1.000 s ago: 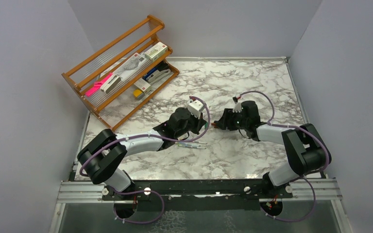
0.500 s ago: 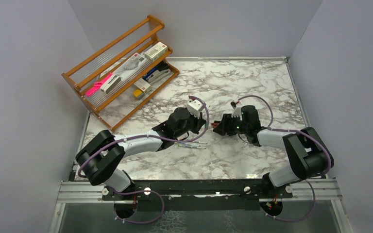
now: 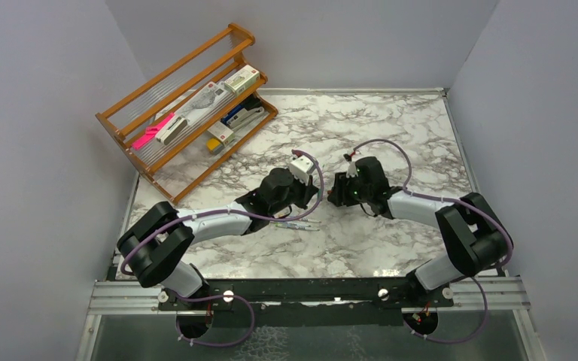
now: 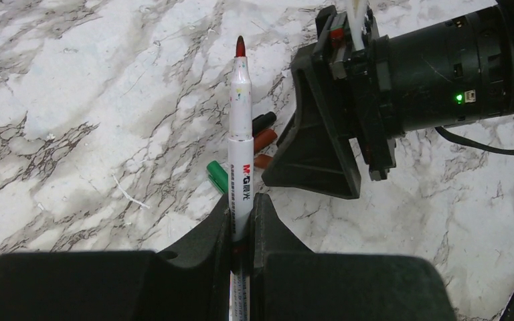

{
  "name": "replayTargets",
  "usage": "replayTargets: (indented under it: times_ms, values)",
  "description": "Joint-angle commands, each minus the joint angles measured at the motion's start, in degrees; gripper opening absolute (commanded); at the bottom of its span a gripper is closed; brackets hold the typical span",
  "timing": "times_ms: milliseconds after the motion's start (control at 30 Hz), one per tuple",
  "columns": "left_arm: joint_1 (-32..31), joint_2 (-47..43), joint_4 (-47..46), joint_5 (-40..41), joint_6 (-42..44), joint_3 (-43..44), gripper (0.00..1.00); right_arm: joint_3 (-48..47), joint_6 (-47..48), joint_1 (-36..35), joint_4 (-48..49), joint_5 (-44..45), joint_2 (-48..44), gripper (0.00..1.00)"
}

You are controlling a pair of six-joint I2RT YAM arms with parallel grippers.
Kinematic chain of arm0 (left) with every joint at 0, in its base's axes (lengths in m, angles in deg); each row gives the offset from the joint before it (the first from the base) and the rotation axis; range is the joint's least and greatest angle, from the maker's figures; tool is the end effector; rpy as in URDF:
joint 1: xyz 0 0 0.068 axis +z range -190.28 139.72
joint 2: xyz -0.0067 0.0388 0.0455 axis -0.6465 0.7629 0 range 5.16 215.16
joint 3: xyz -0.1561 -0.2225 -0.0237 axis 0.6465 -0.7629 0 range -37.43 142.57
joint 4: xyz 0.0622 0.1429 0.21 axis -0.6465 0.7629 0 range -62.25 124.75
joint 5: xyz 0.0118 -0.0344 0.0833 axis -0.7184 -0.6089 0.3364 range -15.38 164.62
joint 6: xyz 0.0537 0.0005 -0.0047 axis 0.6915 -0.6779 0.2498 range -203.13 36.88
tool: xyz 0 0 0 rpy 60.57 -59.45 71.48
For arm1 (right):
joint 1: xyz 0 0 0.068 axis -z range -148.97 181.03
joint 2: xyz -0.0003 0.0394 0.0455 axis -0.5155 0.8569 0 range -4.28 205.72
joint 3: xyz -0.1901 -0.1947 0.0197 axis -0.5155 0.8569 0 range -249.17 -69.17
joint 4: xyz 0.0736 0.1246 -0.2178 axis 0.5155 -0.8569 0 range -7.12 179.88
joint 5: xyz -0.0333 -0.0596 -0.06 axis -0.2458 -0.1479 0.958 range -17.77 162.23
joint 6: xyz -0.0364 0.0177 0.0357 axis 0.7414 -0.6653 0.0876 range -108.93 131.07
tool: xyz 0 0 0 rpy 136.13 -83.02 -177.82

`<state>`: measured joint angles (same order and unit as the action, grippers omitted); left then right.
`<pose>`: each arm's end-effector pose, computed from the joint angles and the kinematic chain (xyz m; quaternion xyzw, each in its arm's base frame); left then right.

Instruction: Insert the pens into the pen caps

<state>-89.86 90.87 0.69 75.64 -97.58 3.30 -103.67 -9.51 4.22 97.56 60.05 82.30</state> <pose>0.2082 -0.2434 0.2123 0.2390 0.7724 -0.3058 0.5027 0.2465 0.1329 0.1444 -0.0909 0.9131 0.2444 0.3136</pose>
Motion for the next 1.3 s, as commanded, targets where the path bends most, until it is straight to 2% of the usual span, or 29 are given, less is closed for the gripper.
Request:
replayTargets:
  times_ms: [0,200,433,600,667,700,767,1000,1100,1267]
  values:
    - [0.23,-1.95,-1.23,1.83,0.21,-1.12,0.00,-4.78,2.63,-3.62,-8.18,12.68,2.55,0.44]
    - [0.23,-2.86,-1.24,2.30,0.48,-1.66,0.00,-10.63,0.85,-10.62,-15.40,25.13,6.35,0.43]
    - [0.53,-4.26,-1.23,2.76,0.75,-2.47,0.00,-13.68,-1.36,-12.86,-19.67,29.42,9.29,0.39]
    - [0.55,-4.63,-1.23,2.81,0.62,-2.76,0.00,-14.57,-2.70,-13.63,-21.48,31.55,9.69,0.20]
    - [0.58,-4.81,-1.23,2.77,0.70,-2.81,0.00,-14.44,-3.42,-13.79,-21.61,32.20,9.54,0.06]
    - [0.55,-4.88,-1.23,2.82,0.73,-2.89,0.00,-14.19,-3.83,-13.80,-21.37,32.24,9.20,0.02]
    - [0.68,-4.94,-1.23,2.49,0.47,-2.97,0.00,-13.54,-4.67,-13.80,-20.52,31.54,7.40,0.02]
    - [0.95,-7.52,-3.08,3.66,-7.22,-4.16,0.00,-6.20,-9.39,-13.25,-8.06,29.28,-10.20,0.02]
    - [0.98,-7.75,-5.05,3.16,-7.96,-4.46,0.00,-5.34,-11.71,-11.87,-3.55,29.83,-14.44,0.02]
    - [0.98,-6.85,-10.10,0.12,-11.69,-5.73,0.00,-3.73,-16.30,-8.06,9.14,23.30,-18.69,0.02]
